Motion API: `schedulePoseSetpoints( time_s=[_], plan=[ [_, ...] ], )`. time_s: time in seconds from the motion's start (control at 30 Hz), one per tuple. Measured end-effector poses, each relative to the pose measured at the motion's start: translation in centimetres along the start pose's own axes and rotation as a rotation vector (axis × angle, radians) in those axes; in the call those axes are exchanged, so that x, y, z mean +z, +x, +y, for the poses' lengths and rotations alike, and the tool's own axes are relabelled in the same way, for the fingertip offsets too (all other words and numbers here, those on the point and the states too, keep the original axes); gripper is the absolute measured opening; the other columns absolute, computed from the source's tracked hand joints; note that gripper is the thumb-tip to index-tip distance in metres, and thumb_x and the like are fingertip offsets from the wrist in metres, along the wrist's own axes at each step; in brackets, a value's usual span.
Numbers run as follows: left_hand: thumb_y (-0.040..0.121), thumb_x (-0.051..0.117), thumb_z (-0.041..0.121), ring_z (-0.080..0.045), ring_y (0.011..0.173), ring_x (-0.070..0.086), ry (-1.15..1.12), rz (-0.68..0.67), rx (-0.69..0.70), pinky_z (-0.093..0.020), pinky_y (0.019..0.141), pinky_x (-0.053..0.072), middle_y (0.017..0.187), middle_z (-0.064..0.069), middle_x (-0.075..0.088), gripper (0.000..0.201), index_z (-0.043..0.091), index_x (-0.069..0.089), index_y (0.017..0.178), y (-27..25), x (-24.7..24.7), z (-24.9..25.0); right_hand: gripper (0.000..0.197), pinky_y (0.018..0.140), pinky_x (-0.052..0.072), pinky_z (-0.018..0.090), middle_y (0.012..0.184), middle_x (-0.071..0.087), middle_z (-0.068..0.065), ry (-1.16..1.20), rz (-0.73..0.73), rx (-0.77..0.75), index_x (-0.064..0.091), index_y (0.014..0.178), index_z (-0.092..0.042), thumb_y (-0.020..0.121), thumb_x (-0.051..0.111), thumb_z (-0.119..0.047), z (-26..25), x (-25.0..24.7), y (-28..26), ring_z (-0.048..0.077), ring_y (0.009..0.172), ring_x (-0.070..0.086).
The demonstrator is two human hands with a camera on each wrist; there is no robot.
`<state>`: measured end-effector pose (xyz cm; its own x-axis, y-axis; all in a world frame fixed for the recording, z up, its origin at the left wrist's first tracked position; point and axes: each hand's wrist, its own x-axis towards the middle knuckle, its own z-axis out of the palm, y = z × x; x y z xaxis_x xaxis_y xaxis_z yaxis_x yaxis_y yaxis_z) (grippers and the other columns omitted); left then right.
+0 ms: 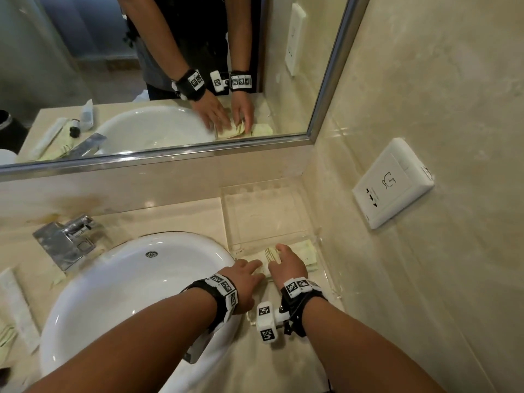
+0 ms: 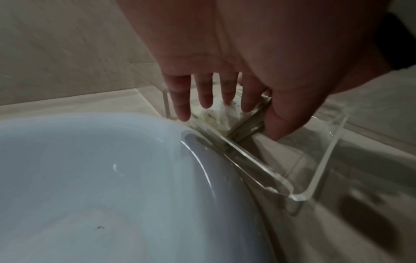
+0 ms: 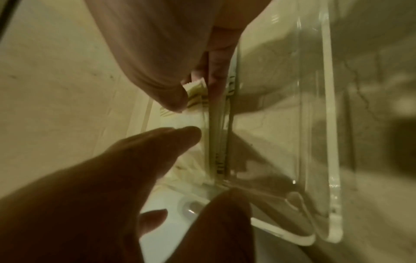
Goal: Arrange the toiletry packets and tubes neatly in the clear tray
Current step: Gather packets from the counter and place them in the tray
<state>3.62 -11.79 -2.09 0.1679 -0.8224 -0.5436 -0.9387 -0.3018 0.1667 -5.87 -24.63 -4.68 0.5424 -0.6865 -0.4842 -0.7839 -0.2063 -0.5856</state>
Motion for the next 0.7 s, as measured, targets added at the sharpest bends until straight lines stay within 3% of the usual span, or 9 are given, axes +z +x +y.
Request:
schedulePoseSetpoints(
  time_s=[0.13,0.27,0.33,0.4,0.57,0.7],
  plan=[
    [0.085,0.059,0.033,-0.029,0.14,0.024,0.024,-0.019,0.0,-0.047,0.103,0.044,0.162,0.0,0.01,0.067,0.02,0.035,0.146,0.3,-0.1,0.4,0.047,0.099,0.046,0.035,0.141,0.049,-0.004,-0.203,0.141,-0.117,0.054,0.137,-0.032,0.09,0.056,-0.025,0.5,-0.4,-0.7,0.019,0.123,0.049],
    [0.086,0.06,0.03,-0.031,0.138,0.029,0.014,-0.021,-0.014,-0.045,0.102,0.045,0.16,-0.002,0.014,0.064,0.018,0.037,0.144,0.7,-0.3,0.6,0.035,0.113,0.029,0.039,0.148,0.041,-0.005,-0.405,0.162,-0.23,0.065,0.12,-0.037,0.085,0.062,-0.03,1.5,-0.3,-1.3,0.019,0.138,0.034],
    [0.085,0.06,0.027,-0.031,0.137,0.031,0.0,-0.017,-0.007,-0.045,0.102,0.045,0.159,-0.003,0.016,0.067,0.022,0.033,0.146,0.8,-0.4,0.6,0.038,0.119,0.018,0.046,0.156,0.031,-0.003,-0.444,0.143,-0.21,0.062,0.123,-0.04,0.085,0.062,-0.036,2.2,0.1,-1.4,0.022,0.147,0.023],
    [0.085,0.061,0.024,-0.031,0.137,0.031,0.004,-0.021,0.0,-0.046,0.104,0.044,0.159,-0.004,0.015,0.071,0.025,0.029,0.148,1.0,-0.4,0.6,0.045,0.12,0.014,0.052,0.16,0.024,-0.002,-0.468,0.122,-0.184,0.056,0.13,-0.043,0.086,0.06,-0.042,2.8,0.3,-1.4,0.025,0.15,0.017],
    [0.081,0.064,0.017,-0.032,0.141,0.025,0.051,-0.052,-0.016,-0.047,0.102,0.046,0.163,-0.007,0.0,0.075,0.019,0.031,0.147,1.9,0.1,0.5,0.059,0.121,0.012,0.055,0.165,0.013,-0.001,-0.535,0.016,-0.191,0.041,0.142,-0.047,0.085,0.057,-0.051,3.5,0.2,-1.3,0.031,0.152,0.008],
    [0.081,0.071,0.02,-0.034,0.149,0.011,0.12,-0.123,-0.032,-0.048,0.11,0.039,0.163,-0.006,-0.014,0.093,0.015,0.014,0.155,2.6,0.4,0.7,0.07,0.122,0.007,0.056,0.167,0.002,-0.001,-0.576,-0.067,-0.206,0.03,0.148,-0.048,0.082,0.054,-0.052,3.7,-0.1,-1.2,0.035,0.153,-0.002]
  ],
)
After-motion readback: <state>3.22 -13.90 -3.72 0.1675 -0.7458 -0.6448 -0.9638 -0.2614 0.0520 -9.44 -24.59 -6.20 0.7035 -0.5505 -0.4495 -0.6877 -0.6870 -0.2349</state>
